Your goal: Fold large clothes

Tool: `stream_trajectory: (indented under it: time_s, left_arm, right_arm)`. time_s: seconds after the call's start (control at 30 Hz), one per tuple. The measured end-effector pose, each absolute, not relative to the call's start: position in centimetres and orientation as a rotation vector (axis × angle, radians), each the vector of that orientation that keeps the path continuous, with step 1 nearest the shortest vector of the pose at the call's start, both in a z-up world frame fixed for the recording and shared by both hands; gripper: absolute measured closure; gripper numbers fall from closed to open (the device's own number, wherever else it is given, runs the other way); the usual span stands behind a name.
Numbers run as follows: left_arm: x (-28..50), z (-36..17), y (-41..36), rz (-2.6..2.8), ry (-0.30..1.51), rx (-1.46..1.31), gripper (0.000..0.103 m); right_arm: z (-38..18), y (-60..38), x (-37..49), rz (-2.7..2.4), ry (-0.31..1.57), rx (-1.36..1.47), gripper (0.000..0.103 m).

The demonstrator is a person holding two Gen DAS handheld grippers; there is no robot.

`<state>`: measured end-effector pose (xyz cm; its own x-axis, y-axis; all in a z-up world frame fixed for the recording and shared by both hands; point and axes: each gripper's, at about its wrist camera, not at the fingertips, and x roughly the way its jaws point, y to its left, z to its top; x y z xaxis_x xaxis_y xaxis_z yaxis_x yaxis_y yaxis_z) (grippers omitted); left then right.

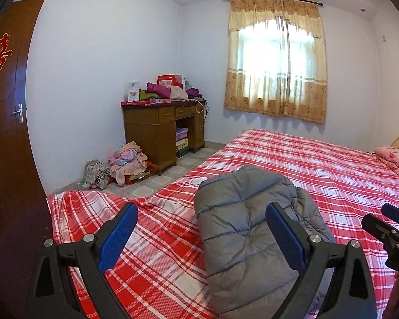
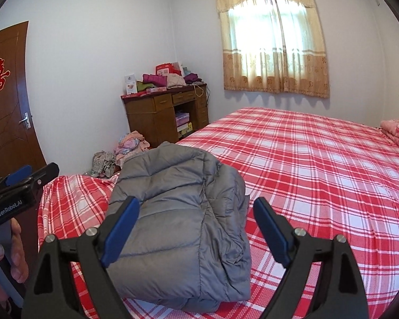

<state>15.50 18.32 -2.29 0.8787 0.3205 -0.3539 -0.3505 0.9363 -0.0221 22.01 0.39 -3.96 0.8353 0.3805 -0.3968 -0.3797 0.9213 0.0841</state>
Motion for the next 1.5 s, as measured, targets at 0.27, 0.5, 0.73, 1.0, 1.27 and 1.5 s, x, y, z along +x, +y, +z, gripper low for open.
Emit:
stream_trajectory:
  time_s: [0.27,0.5,0.73,1.0,1.27,1.5]
  left_arm:
    - [15.6,-2.7,17.7,0.341,0.358,-0.072,0.006]
    - [15.7,-2.8,17.9,0.342,0.362,-0.085,0.006]
    - [15.8,-2.9,17.9,0.343,0.366,-0.086,0.006]
    - [15.9,-3.1,17.9,0.341,0.369,-0.083,0.006]
    - [15.9,-3.3,17.8,0.343,0.373,-0.081,0.006]
    - [16.1,-3.5,17.8,0.345,0.379,-0.081,0.006]
  right_arm:
    - [-4.1,0.1,21.9,0.406,0.419,0.009,0.013]
    - [-4.3,0.0,21.9,0.412,0.426,0.007,0.013]
    - [-4.2,0.0,21.8,0.412,0.426,0.008,0.013]
    - [-4.4,0.1,21.8,0.413,0.427,0.010,0.013]
    - [-4.5,0.3,21.8,0.414,0.430,0.008,0.013]
    - [-4.5,0.2,21.7,0.413,0.430,0.010,0.013]
